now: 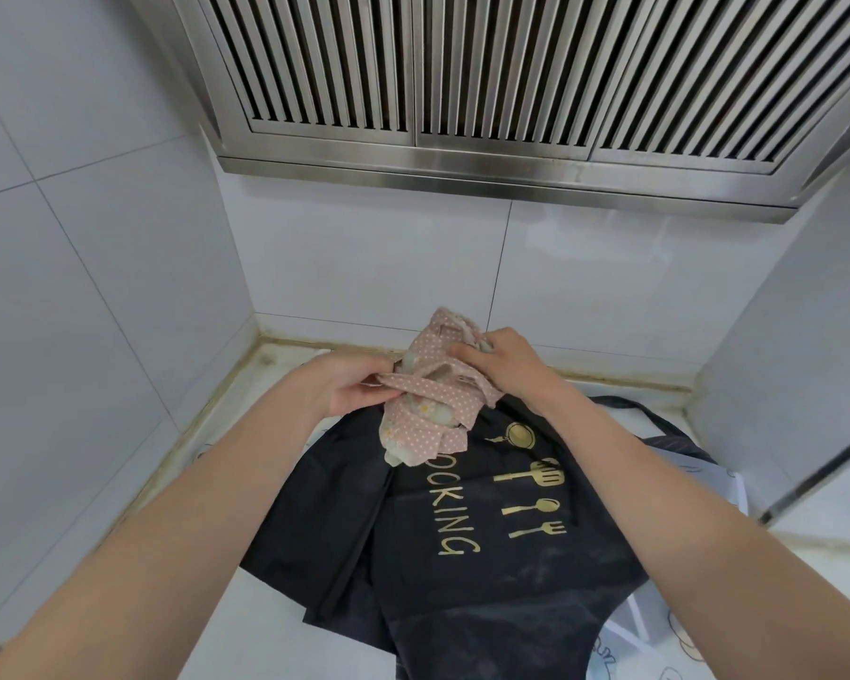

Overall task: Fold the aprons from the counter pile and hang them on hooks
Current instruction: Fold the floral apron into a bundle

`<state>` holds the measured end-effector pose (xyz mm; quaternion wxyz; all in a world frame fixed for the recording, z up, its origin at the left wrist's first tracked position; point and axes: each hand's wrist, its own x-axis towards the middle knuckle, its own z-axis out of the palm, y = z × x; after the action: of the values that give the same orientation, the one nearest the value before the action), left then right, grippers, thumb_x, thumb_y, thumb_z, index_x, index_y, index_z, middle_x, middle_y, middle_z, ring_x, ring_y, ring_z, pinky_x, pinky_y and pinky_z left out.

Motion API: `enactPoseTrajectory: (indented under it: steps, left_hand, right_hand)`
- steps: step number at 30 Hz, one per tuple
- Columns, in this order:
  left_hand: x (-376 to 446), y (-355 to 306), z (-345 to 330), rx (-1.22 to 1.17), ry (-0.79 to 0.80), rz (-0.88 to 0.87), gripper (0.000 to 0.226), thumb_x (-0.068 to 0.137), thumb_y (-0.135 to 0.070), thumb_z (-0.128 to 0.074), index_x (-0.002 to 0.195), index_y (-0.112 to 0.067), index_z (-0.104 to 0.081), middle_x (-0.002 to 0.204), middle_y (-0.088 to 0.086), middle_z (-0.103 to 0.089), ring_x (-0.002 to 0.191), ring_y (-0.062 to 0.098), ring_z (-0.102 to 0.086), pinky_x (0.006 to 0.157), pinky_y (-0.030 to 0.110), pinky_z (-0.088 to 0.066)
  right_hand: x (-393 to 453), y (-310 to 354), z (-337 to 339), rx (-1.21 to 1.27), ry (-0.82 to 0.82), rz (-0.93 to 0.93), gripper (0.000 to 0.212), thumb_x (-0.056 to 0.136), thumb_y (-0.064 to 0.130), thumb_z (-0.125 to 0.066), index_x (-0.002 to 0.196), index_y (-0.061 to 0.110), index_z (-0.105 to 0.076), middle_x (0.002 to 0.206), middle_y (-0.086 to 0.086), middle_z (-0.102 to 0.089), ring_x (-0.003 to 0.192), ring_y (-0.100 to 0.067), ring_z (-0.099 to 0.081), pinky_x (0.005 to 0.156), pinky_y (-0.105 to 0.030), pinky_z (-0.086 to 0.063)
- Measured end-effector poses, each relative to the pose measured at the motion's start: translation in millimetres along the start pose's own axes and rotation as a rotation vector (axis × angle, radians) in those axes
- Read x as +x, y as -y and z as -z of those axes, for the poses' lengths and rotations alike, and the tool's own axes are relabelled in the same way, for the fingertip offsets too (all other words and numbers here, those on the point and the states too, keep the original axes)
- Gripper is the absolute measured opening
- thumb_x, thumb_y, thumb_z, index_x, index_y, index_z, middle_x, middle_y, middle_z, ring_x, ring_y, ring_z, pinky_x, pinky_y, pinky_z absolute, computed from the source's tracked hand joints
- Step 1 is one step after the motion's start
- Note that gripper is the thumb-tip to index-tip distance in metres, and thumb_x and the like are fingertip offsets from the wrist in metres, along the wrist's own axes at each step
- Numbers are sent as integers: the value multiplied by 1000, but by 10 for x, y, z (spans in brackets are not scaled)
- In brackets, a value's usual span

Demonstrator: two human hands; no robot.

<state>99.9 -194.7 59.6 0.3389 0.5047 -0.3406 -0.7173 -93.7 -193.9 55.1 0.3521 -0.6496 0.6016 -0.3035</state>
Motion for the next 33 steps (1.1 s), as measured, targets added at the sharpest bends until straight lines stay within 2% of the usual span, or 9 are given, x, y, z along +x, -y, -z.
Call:
enactPoseTrajectory:
  steps: [4, 8, 13, 17, 19, 23, 27, 31, 33]
  left_hand:
    - [6, -137, -135, -258, -10, -76, 27, 89, 17, -35, 76, -3, -47, 76, 14, -51, 51, 13, -57, 44, 19, -51]
    - [72, -160, -51, 63, -144, -185, 31, 82, 17, -36, 68, -10, -42, 76, 10, -57, 65, 13, -51, 54, 21, -54]
    - [141, -123, 29, 122, -302, -171, 21, 79, 13, -44, 69, -4, -49, 67, 7, -64, 63, 13, -55, 48, 20, -53]
    - [22, 10, 278, 173, -128, -119, 12, 89, -23, -61, 94, -12, -61, 94, 6, -62, 81, 18, -60, 84, 31, -47]
    - [-37, 95, 363, 221, 69, -1, 53, 76, -58, -63, 114, -21, -60, 106, 3, -67, 97, 22, -64, 95, 42, -46]
    - [-126, 100, 204, 72, 376, -38, 84, 57, -53, -81, 129, -21, -52, 124, 6, -63, 112, 23, -61, 86, 43, -53]
    - [-150, 52, 11, 93, 169, -171, 45, 71, -23, -69, 114, -17, -59, 104, 2, -72, 94, 15, -68, 70, 30, -58]
    - [-76, 89, 46, 73, 56, -123, 55, 67, -19, -74, 119, -12, -59, 110, 7, -70, 98, 19, -67, 71, 32, -57]
    - [-106, 91, 49, 106, 89, -101, 58, 64, -20, -75, 119, -12, -58, 112, 7, -69, 99, 20, -67, 73, 32, -57]
  right_hand:
    - [-30, 42, -13, -16, 80, 9, 34, 93, 32, -57, 66, 10, -55, 67, -7, -54, 64, -17, -50, 58, -27, -36]
    - [-105, 62, 9, 113, 124, 20, 24, 87, 21, -66, 66, 14, -59, 70, -3, -59, 66, -12, -54, 63, -24, -40]
    - [-195, 82, 20, 254, 227, -19, 17, 89, 16, -63, 75, 7, -63, 71, -2, -62, 67, -11, -57, 66, -23, -46]
    - [-287, -22, 209, 454, 191, -57, 24, 92, 17, -57, 74, 2, -58, 57, 1, -59, 48, -7, -53, 43, -15, -40]
    - [-281, -60, 257, 625, 108, -42, 19, 95, 16, -51, 81, 5, -60, 61, 4, -66, 51, -5, -60, 45, -16, -45]
    - [-264, -44, 238, 741, 140, -27, 14, 94, 17, -51, 95, 10, -63, 84, 1, -72, 75, -9, -68, 62, -22, -53]
    - [-261, -89, 236, 406, 71, -71, 26, 92, 23, -58, 116, 13, -55, 109, 0, -64, 94, -11, -62, 81, -28, -51]
    - [-260, 22, 310, 20, -369, 170, 38, 93, 22, -57, 128, 10, -49, 131, -5, -46, 123, -17, -43, 101, -25, -32]
    - [-286, 147, 317, -237, -208, 331, 40, 93, 36, -53, 123, 10, -55, 134, -5, -46, 128, -19, -37, 105, -28, -26]
